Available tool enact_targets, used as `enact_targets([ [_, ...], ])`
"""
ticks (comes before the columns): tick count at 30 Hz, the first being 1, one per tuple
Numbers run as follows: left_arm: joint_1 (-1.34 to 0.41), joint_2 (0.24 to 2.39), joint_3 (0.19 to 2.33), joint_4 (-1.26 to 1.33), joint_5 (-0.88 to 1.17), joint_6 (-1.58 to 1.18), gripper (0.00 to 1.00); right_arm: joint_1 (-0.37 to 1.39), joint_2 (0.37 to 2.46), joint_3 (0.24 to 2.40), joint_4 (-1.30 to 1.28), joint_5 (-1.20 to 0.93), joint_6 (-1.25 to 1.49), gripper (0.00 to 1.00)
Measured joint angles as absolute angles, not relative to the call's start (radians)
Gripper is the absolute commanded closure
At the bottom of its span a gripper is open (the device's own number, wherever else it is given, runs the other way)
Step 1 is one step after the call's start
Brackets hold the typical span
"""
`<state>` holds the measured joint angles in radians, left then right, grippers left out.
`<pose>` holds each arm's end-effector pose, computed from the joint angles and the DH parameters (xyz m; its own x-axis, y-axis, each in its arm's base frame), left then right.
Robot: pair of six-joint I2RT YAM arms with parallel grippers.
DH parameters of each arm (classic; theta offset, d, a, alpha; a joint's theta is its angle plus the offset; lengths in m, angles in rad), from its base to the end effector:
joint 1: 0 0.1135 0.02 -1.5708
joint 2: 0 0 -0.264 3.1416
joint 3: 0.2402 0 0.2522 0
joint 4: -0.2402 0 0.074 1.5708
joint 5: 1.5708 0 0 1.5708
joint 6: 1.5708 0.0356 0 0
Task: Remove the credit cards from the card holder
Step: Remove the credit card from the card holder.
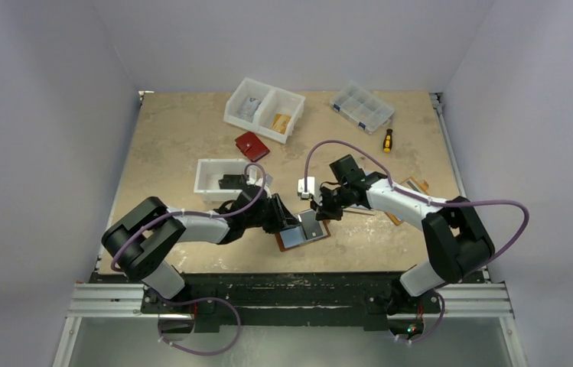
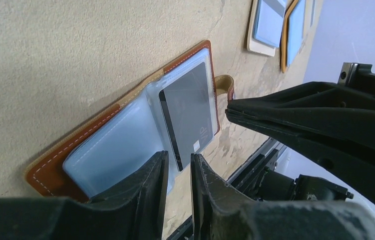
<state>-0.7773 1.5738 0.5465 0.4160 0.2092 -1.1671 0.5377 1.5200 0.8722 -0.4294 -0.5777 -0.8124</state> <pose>0.2001 -0.2072 0.1364 -0.9031 -0.3734 -0.2121 -0.0591 0.5972 -0.7999 0.2368 0.1639 0.1858 -0.0474 -0.7363 -0.6750 -0.9970 0.0763 -0.0132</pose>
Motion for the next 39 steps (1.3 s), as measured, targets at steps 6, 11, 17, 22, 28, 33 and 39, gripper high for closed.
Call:
enact_targets([
  [6,-0.780,1.604,0.546,0.437,0.225,-1.167,0.71,0.543,1.542,0.872,-0.419,-0.535,-0.784,1.00],
  [11,-0.781,1.638,0.548,0.456,0.241,-1.165,0.70,0.545,1.553,0.872,-0.402,-0.509,-0.760,1.00],
  [17,-0.781,1.660,0.566,0.464,0.257,-1.161,0.68,0.556,1.576,0.873,-0.387,-0.481,-0.739,1.00],
  [22,-0.781,1.672,0.575,0.465,0.262,-1.159,0.67,0.563,1.598,0.876,-0.381,-0.461,-0.725,1.00],
  [28,-0.781,1.689,0.587,0.466,0.272,-1.159,0.67,0.565,1.602,0.881,-0.381,-0.456,-0.717,1.00],
  [33,-0.781,1.696,0.594,0.468,0.278,-1.159,0.67,0.565,1.615,0.892,-0.386,-0.458,-0.715,1.00],
  [39,-0.781,1.707,0.597,0.474,0.282,-1.160,0.67,0.570,1.638,0.921,-0.407,-0.465,-0.712,1.00],
])
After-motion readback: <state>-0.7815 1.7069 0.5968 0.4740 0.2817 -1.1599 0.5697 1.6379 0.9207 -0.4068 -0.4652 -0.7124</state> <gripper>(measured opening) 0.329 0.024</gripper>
